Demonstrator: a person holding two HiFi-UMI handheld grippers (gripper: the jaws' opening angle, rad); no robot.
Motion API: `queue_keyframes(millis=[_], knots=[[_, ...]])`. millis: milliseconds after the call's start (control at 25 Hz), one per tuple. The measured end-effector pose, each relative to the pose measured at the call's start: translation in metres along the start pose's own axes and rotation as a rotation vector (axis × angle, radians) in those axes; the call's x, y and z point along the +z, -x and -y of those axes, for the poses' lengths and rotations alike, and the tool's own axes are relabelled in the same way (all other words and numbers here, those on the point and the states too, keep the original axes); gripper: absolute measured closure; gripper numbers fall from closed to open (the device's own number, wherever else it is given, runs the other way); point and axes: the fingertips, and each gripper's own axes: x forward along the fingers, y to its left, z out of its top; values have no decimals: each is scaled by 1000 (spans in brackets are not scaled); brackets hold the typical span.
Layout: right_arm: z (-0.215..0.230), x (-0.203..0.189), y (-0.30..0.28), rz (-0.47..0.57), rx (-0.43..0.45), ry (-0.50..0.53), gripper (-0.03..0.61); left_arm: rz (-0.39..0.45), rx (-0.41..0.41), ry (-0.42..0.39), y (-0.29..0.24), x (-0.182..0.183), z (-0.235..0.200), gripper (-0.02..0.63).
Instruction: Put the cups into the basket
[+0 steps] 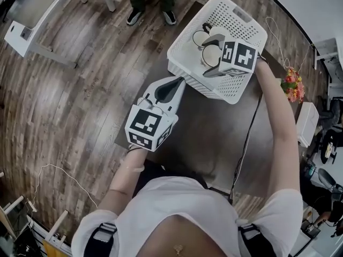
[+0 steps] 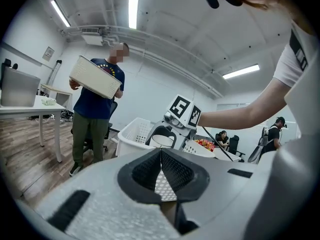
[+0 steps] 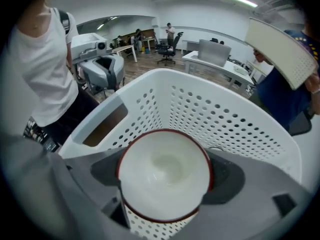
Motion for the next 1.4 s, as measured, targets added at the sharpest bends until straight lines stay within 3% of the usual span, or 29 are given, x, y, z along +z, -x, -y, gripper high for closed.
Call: queue_keyframes(millis=[200, 640, 1400], knots=[[-14, -6, -22, -28, 87, 126, 141, 0, -8, -3, 2, -3, 2, 603], [-27, -20, -61, -60, 156, 217, 141, -8, 3, -1, 2, -8, -5, 603], [-30, -42, -94, -127, 160, 306, 141, -37, 12, 32, -4, -23, -13, 603]])
